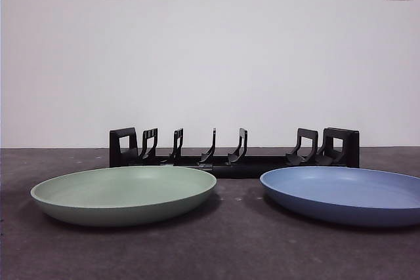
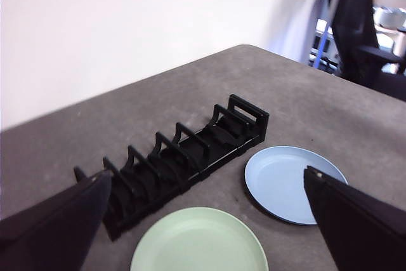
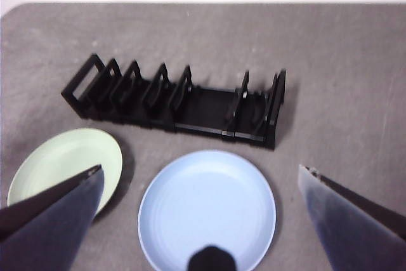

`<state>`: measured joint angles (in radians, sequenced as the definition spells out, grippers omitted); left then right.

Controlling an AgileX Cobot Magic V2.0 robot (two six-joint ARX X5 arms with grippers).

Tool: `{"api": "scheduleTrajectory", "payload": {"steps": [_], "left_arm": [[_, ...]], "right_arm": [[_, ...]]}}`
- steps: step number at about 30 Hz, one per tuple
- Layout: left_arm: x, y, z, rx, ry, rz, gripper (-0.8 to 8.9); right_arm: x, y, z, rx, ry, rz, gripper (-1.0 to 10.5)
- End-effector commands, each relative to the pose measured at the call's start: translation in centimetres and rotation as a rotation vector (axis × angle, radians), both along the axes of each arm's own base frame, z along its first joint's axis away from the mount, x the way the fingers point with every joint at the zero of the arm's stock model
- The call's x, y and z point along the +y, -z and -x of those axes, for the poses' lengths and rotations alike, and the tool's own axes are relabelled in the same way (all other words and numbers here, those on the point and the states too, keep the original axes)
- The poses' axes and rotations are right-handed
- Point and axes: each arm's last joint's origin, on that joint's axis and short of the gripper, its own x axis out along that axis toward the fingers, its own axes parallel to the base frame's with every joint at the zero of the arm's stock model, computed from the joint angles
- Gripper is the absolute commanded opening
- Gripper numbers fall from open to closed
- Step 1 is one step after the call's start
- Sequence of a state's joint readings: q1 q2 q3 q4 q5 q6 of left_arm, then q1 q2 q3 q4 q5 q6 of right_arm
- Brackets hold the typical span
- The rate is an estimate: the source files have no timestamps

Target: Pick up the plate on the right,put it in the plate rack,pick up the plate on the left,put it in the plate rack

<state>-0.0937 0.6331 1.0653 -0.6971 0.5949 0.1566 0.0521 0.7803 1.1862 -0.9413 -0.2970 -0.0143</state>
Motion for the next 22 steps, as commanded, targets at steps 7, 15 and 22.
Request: {"api": "scheduleTrajectory", "payload": {"steps": [7, 15, 22], "left_arm": [[-0.8, -1.9, 0.3, -0.162, 0.136, -0.121, 6.92], [-2.1, -1.4, -0.6, -0.177, 0.222, -0.228, 6.92], [-4.5, -0.3, -1.9, -0.153, 0.252, -0.380, 6.92]], "right_arm": [[0.2, 3.0, -5.9, 0.264, 0.033, 0.021, 5.6], [0.5, 10.1, -14.1, 0.599, 0.064, 0.098, 5.6], [0.5, 15.9, -18.3, 0.773, 0.087, 0.165, 5.0]]}}
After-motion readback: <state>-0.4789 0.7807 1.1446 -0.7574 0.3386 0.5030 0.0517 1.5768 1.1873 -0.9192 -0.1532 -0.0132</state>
